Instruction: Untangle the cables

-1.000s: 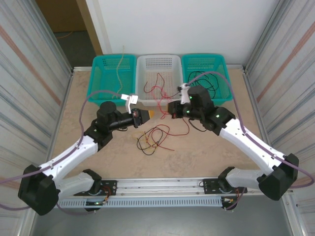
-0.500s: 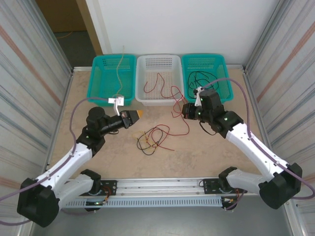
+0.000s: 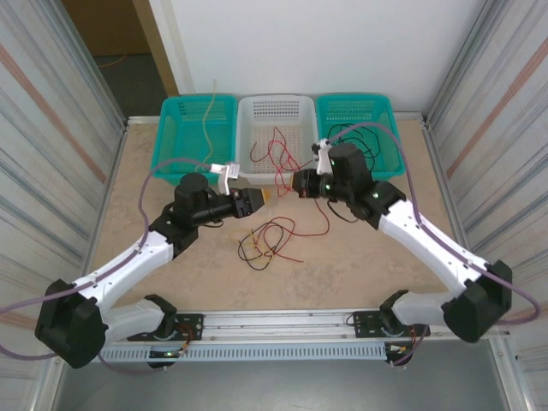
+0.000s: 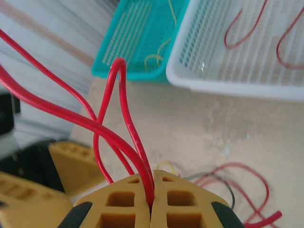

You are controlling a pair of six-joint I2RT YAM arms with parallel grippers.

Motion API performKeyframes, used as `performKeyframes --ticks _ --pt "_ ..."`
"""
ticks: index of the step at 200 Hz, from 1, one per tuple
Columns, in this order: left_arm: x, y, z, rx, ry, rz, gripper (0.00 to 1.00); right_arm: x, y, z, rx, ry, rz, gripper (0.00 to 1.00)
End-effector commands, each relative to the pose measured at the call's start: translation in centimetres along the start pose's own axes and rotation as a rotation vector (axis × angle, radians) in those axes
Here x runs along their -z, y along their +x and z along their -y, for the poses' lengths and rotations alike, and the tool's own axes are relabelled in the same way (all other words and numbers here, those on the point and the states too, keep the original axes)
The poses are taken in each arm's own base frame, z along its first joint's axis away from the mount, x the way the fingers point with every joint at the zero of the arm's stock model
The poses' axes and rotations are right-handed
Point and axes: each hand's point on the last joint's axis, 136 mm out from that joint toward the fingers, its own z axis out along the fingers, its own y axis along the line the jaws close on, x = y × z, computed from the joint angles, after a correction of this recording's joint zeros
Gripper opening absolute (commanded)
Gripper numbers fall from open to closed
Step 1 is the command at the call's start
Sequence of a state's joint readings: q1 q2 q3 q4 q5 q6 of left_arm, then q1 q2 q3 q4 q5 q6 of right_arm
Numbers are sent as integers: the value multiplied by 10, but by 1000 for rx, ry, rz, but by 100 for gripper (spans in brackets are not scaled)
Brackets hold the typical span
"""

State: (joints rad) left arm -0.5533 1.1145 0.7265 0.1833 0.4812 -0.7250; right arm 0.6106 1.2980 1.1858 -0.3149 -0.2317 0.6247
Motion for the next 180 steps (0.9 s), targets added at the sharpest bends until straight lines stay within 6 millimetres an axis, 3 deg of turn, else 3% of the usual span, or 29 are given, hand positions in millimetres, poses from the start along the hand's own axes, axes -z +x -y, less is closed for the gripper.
performKeyframes --ticks 1,32,56,77,81,89,105,122,142,180 --pt "24 0 -42 33 -243 24 49 -16 -40 14 -31 57 37 0" --pt "47 21 -67 85 -335 -8 50 -62 -79 51 -100 104 20 11" --pt "56 41 -79 109 -385 -58 53 -94 -100 73 -130 130 -37 32" --pt "64 50 -85 109 -425 -90 59 -100 -112 78 -133 138 -25 41" --pt "65 51 -86 108 -432 -93 60 -98 -113 78 -131 138 -18 49" --pt "66 53 -87 107 -442 -100 61 -95 -113 77 -129 139 -10 53" --pt "68 56 -91 116 -460 -120 63 -84 -110 72 -120 134 2 56" --pt "66 60 -97 133 -482 -144 63 -68 -94 67 -92 143 0 56" --pt "62 67 -104 160 -508 -196 63 -46 -62 62 -49 188 -28 56" --pt "55 85 -114 199 -530 -297 56 -16 30 71 -21 292 -107 57"
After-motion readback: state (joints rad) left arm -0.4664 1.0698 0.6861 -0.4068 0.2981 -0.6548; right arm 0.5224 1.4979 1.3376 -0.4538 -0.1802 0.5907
